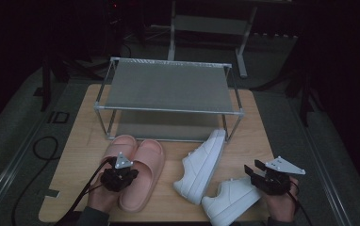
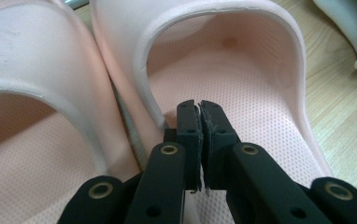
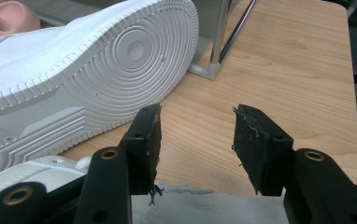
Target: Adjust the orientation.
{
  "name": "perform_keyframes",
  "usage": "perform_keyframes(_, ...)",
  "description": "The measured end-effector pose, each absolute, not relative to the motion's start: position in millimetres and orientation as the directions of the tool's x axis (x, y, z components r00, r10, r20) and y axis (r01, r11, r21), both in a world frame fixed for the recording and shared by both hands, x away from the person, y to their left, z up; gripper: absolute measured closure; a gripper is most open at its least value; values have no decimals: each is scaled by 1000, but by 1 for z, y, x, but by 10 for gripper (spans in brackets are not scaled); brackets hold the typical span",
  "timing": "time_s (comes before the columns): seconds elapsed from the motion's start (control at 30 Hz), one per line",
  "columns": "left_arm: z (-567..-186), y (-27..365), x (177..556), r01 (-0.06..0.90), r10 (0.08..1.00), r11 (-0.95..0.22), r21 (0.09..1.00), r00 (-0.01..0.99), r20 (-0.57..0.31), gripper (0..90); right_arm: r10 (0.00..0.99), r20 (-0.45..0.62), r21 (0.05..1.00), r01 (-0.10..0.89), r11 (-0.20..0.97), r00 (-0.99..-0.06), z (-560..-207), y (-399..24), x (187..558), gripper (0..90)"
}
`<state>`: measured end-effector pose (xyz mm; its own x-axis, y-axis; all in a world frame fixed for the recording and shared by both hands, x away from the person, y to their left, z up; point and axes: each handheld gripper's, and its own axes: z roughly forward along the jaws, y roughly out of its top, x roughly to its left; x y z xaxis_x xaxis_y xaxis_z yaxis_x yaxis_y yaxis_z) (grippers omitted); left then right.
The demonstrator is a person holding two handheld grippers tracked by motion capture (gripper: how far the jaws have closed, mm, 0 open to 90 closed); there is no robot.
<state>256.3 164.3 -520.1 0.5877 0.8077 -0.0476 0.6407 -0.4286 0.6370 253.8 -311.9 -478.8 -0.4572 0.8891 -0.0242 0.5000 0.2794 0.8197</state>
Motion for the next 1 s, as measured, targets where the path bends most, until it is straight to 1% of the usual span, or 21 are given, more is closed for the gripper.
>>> perform_keyframes(0.1,-519,165,253,638,806,-442,631,592,-35,865,889,-23,820,500,278,-457,-479,-312,254,509)
perform_keyframes(0.17,-519,166,251,634,802,-447,631,596,-30,838,889,-23,820,500,279,-458,-479,-312,254,509)
perform_keyframes(0.2,-517,168,247,622,793,-459,634,609,-24,838,889,-23,820,499,279,-458,-479,-312,254,509)
perform_keyframes(0.23,-516,169,244,616,787,-464,636,616,-22,810,889,-23,820,500,279,-458,-479,-312,254,509)
perform_keyframes(0.4,-504,180,234,598,780,-441,669,624,-44,783,889,-26,819,500,281,-456,-479,-311,254,508)
perform_keyframes(0.73,-493,199,227,601,818,-380,703,573,-47,714,889,-24,821,499,279,-458,-479,-312,254,508)
perform_keyframes(0.9,-493,201,225,604,839,-367,707,544,-29,650,889,-24,821,499,279,-457,-479,-312,254,508)
perform_keyframes(1.0,-494,201,226,610,848,-376,697,531,-7,634,889,-25,821,499,279,-457,-479,-312,254,508)
